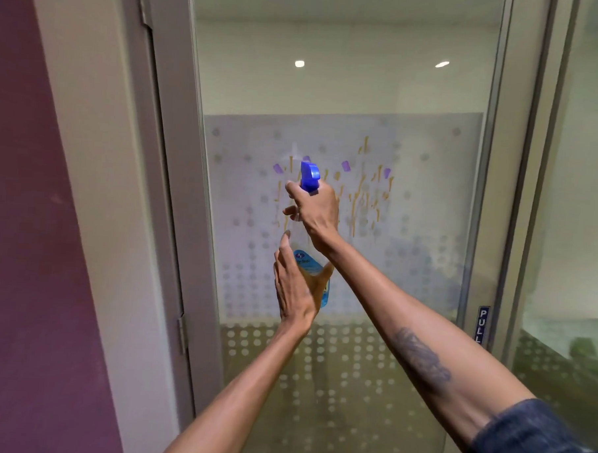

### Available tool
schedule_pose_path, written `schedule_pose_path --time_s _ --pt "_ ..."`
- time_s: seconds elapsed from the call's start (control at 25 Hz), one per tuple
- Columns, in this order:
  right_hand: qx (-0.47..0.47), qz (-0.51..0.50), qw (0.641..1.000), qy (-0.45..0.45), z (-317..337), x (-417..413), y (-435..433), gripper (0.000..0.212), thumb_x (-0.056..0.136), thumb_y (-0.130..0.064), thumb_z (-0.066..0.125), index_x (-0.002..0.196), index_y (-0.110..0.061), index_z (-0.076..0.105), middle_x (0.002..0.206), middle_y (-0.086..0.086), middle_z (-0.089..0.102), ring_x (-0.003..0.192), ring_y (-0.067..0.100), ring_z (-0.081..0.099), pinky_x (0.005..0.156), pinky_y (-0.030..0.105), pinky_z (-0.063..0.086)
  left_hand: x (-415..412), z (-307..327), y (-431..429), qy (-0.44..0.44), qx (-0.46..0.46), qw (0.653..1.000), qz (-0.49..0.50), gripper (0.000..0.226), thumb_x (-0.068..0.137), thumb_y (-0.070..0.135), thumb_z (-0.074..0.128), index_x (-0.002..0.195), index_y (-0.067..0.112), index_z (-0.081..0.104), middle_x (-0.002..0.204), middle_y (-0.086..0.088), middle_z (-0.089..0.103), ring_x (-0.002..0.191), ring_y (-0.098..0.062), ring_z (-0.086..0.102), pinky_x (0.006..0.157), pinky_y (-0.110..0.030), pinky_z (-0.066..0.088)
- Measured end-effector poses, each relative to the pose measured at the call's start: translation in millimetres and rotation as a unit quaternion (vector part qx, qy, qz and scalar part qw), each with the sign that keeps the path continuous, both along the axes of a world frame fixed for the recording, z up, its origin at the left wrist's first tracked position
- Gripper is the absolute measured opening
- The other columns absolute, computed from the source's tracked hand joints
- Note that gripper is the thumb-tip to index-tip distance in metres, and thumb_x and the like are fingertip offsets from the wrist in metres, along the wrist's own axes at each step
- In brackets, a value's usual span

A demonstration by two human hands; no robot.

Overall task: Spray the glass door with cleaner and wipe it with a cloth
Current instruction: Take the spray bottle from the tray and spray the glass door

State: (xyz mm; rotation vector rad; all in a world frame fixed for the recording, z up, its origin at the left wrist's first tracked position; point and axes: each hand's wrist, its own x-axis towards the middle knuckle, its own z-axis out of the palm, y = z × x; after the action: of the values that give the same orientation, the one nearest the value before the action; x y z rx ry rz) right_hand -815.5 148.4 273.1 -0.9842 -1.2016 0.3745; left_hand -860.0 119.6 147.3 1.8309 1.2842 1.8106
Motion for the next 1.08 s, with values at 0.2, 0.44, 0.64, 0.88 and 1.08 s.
schedule_pose_path --time_s 0.2,0.44,0.64,0.88,1.08 --pt "-0.015 0.012 1.000 -0.007 -8.7 -13.8 11.3 0.027 0.088 -0.023 0.069 0.091 0.004 0.063 0.069 0.005 0.068 0.058 0.021 0.076 0.064 0.042 0.062 -12.5 -6.0 1.0 -0.004 -0.016 1.000 0.017 0.097 0.081 0.048 0.068 0.159 0.014 0.023 0.157 -0.012 0.039 0.144 -0.029 0.040 0.113 -0.038 0.035" --pt "0.004 -0.018 0.999 -0.031 -5.6 -23.2 26.1 0.029 0.092 -0.024 0.066 0.089 0.004 0.062 0.069 0.014 0.074 0.058 0.019 0.076 0.069 0.052 0.063 -16.4 1.3 7.5 -0.014 -0.027 0.999 0.027 0.105 0.068 0.059 0.050 0.160 0.016 0.023 0.158 -0.011 0.038 0.143 -0.028 0.042 0.112 -0.040 0.036" --pt "0.006 -0.055 0.998 -0.035 -6.6 -19.9 32.7 0.030 0.091 -0.025 0.062 0.083 0.003 0.063 0.063 0.011 0.073 0.056 0.014 0.075 0.071 0.048 0.063 -13.6 2.0 14.3 -0.005 -0.030 0.999 0.023 0.104 0.067 0.054 0.049 0.160 0.016 0.023 0.157 -0.011 0.039 0.142 -0.028 0.042 0.112 -0.039 0.036" --pt "0.022 -0.057 0.998 -0.004 1.8 2.7 33.5 0.027 0.089 -0.026 0.065 0.085 0.001 0.062 0.064 0.009 0.070 0.055 0.015 0.075 0.072 0.051 0.062 2.7 9.1 21.8 0.019 -0.026 0.999 0.011 0.097 0.077 0.041 0.065 0.160 0.019 0.021 0.152 -0.008 0.042 0.139 -0.025 0.043 0.111 -0.038 0.037" --pt "0.030 -0.099 0.995 -0.015 14.0 23.2 36.4 0.030 0.088 -0.027 0.061 0.063 -0.013 0.050 0.043 -0.001 0.058 0.051 0.011 0.073 0.068 0.041 0.058 21.7 16.4 31.4 0.035 -0.004 0.999 -0.002 0.101 0.077 0.038 0.074 0.160 0.019 0.020 0.155 -0.007 0.039 0.141 -0.023 0.041 0.113 -0.039 0.038"
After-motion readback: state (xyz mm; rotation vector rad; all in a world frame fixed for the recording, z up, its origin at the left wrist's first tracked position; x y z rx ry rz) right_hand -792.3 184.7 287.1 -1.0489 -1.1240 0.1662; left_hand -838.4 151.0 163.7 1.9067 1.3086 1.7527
